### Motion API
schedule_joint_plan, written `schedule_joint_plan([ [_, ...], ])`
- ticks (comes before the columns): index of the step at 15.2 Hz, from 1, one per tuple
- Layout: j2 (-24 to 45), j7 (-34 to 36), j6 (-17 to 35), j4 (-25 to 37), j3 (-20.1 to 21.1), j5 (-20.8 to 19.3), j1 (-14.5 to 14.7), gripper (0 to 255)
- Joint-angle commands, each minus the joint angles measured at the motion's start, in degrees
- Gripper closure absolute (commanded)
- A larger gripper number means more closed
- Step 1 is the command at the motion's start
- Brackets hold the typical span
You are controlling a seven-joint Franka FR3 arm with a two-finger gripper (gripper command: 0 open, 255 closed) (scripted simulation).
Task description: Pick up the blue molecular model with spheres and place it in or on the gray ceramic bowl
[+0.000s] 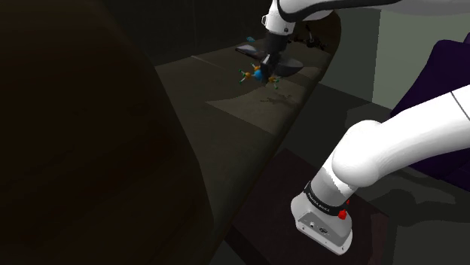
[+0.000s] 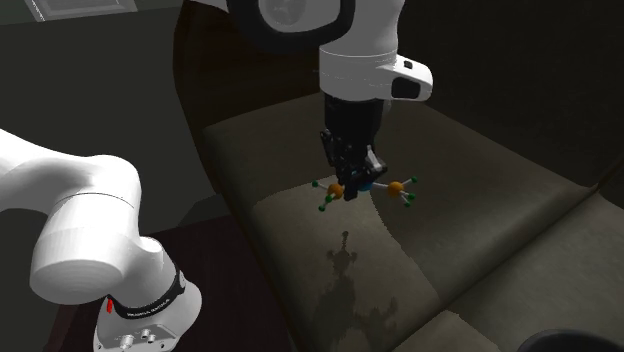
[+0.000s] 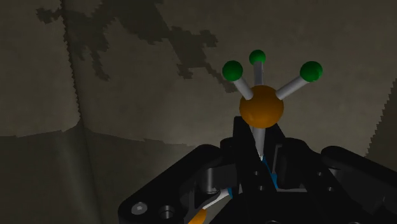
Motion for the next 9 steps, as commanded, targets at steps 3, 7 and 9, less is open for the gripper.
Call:
schedule_joint_plan([
  [3, -0.1, -0.3, -3.1, 3.0, 0.2, 0.2, 0.1, 255],
  [7, -0.1, -0.5, -6.2, 6.1, 0.4, 0.4, 0.2, 255],
  [9, 0.1, -0.6, -7.7, 7.7, 0.5, 0.5, 0.2, 255],
])
